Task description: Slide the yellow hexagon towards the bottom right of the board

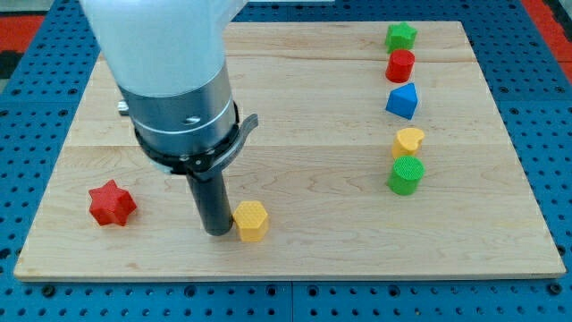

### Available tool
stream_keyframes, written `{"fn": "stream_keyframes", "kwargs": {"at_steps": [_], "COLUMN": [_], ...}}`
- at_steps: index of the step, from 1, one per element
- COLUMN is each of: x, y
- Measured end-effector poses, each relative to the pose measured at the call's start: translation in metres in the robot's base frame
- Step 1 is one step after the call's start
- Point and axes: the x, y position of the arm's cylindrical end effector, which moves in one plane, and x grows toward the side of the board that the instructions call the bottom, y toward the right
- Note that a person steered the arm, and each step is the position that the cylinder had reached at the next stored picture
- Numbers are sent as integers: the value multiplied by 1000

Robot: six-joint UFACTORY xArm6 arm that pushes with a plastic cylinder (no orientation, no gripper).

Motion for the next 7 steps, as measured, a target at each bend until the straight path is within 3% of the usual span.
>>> {"fn": "stream_keyframes", "kwargs": {"at_steps": [2,5,7], "x": [-9,14,-7], "y": [62,72,112]}}
